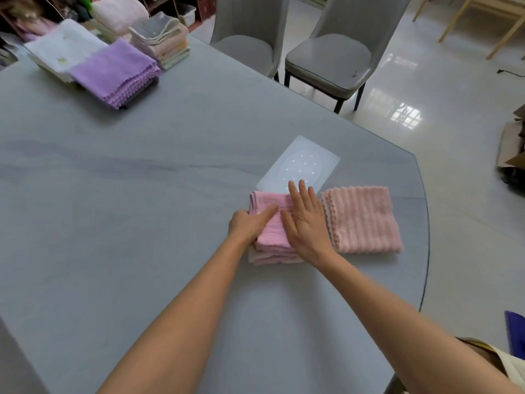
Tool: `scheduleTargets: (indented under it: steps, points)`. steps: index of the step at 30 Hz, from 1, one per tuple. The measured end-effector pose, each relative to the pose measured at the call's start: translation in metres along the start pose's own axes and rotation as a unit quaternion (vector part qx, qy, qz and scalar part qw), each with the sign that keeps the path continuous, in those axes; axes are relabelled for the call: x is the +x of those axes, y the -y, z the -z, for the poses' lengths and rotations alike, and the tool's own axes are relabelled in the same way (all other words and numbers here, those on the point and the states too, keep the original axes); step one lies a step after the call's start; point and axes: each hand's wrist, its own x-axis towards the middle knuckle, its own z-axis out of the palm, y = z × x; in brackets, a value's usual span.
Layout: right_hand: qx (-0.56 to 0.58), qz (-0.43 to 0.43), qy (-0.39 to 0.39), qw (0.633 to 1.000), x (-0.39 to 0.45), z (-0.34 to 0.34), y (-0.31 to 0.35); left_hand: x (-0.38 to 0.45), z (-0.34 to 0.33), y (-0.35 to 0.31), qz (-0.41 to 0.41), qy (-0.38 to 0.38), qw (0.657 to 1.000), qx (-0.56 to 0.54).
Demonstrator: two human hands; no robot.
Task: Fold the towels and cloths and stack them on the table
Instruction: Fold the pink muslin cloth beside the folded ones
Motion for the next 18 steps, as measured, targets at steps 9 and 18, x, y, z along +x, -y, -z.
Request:
scheduleTargets:
  steps: [9, 18]
  points:
    - [-0.014, -0.130, -0.082, 0.988, -0.026, 0.108, -0.042, -0.066, 0.001, -0.008, -0.086, 0.109, 0.988, -0.073]
    - [-0.331, -0.015, 0.254, 0.909, 0.045, 0.129, -0.063, -0.084, -0.001, -0.028, -0.120, 0.045, 0.991, -0.044]
